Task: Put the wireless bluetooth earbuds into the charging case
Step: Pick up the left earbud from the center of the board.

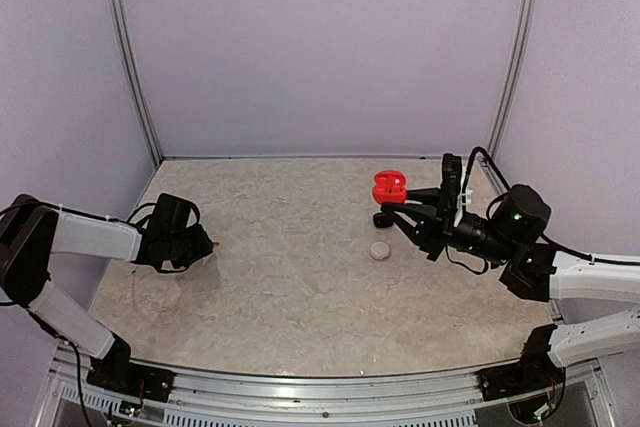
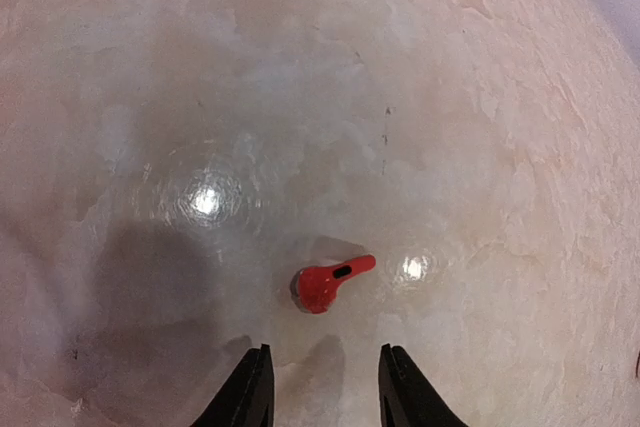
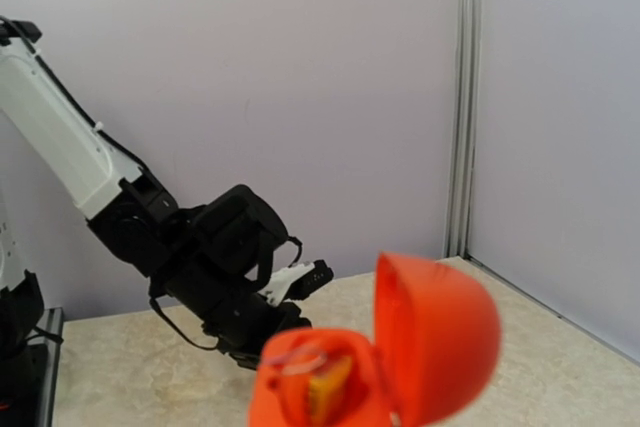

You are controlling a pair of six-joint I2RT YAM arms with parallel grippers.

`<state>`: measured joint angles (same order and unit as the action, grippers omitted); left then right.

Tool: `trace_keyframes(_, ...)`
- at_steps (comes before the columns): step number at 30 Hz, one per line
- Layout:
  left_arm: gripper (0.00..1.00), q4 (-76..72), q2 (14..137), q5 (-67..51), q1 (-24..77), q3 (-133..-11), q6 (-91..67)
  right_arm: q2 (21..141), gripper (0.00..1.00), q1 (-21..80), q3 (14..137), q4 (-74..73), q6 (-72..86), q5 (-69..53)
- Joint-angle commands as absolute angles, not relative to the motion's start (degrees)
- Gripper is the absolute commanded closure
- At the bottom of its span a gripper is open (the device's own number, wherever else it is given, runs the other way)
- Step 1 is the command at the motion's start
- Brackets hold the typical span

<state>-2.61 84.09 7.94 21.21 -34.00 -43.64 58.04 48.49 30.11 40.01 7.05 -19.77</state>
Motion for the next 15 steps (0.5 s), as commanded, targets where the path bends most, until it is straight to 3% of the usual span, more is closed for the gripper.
trace_keyframes(1,0.63,-4.91,87.16,8.66,20.10,-35.60,-41.81,58.66,0.97,47.49,30.89,39.81,7.51,-20.70)
trace_keyframes(15,0.74,-6.69,95.41,8.41,19.52,-39.37,-37.90,59.72,0.97,46.78,31.59,39.65,7.53,-21.05)
